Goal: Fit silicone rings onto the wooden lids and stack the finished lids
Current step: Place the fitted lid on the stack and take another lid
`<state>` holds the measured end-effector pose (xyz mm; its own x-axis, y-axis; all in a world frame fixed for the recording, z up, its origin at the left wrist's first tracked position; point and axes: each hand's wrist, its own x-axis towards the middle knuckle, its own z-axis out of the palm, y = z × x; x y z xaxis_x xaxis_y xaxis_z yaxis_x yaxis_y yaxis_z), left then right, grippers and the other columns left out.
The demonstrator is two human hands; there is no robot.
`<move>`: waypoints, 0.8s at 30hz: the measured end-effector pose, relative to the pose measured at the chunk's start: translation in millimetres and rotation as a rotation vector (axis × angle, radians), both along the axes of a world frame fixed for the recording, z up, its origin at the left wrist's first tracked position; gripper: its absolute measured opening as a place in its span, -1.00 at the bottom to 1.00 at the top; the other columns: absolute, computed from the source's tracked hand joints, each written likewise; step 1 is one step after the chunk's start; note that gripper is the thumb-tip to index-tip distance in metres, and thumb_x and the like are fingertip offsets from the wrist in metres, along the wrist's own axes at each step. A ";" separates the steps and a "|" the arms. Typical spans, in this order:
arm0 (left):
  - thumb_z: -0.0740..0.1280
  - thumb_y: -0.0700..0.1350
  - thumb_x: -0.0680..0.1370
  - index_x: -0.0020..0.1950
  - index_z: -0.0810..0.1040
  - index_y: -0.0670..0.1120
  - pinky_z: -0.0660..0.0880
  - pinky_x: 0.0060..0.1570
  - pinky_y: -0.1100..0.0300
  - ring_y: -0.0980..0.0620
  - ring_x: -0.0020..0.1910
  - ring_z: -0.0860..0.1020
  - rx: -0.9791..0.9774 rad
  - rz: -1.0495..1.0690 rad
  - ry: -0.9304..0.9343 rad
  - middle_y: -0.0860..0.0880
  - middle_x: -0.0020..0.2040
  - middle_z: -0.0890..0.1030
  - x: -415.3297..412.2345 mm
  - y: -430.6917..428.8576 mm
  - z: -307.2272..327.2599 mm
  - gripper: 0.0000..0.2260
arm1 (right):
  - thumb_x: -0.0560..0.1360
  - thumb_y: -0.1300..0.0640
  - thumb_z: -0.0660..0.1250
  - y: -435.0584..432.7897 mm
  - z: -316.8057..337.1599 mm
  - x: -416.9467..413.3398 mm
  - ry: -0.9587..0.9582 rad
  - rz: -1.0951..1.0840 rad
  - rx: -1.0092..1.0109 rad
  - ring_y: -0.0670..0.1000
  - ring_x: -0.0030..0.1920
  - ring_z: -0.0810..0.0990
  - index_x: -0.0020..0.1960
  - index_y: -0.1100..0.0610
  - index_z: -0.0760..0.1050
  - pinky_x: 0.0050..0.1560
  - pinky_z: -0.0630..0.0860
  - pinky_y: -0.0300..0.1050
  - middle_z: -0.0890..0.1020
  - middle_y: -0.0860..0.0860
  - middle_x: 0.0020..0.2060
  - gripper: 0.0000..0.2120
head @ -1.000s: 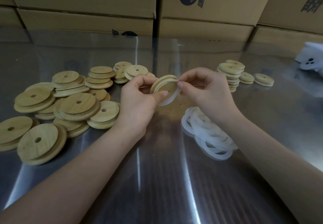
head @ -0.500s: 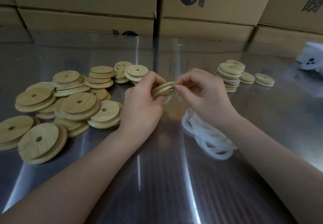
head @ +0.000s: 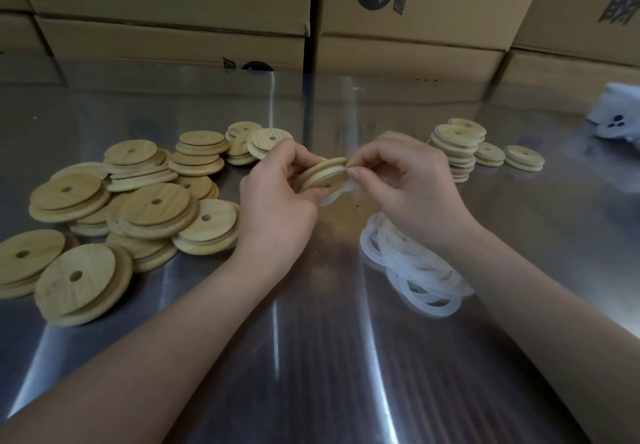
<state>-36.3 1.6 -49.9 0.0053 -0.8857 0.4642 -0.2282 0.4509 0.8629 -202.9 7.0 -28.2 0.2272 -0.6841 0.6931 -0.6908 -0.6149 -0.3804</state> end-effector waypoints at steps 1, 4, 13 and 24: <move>0.50 -0.35 0.39 -0.20 0.48 0.15 0.61 -0.05 0.18 0.22 -0.15 0.64 0.000 0.000 -0.005 0.22 -0.18 0.64 -0.2 0.1 -0.4 -0.60 | 0.46 0.33 0.44 -0.2 0.0 -0.2 0.004 0.001 0.002 -0.08 -0.21 0.53 -0.15 0.22 0.62 -0.13 0.39 -0.39 0.58 0.00 -0.25 -0.96; 0.51 -0.32 0.39 -0.18 0.47 0.15 0.60 -0.06 0.21 0.21 -0.13 0.63 -0.013 0.005 -0.041 0.16 -0.18 0.63 -0.3 0.1 -1.3 -0.61 | 0.46 0.32 0.44 -0.9 -0.3 -0.8 0.014 -0.006 0.008 -0.09 -0.22 0.51 -0.15 0.22 0.62 -0.12 0.37 -0.40 0.56 -0.02 -0.25 -0.95; 0.47 -0.25 0.45 0.03 0.64 0.02 0.52 0.00 0.34 0.22 -0.05 0.60 0.002 -0.051 -0.050 0.14 -0.10 0.66 -0.9 2.9 0.8 -0.77 | 0.46 0.32 0.43 -0.3 -2.4 3.2 0.058 0.021 -0.045 -0.10 -0.18 0.52 -0.09 0.23 0.62 -0.10 0.45 -0.35 0.54 -0.05 -0.21 -0.96; 0.49 -0.36 0.41 -0.09 0.56 -0.01 0.61 -0.06 0.24 0.11 -0.11 0.68 0.138 -0.110 0.201 0.01 -0.13 0.69 -1.9 1.2 0.3 -0.72 | 0.45 0.30 0.45 -0.8 -8.8 7.5 -0.091 -0.020 -0.021 -0.02 -0.18 0.59 -0.14 0.23 0.61 -0.14 0.56 -0.06 0.61 0.03 -0.23 -0.97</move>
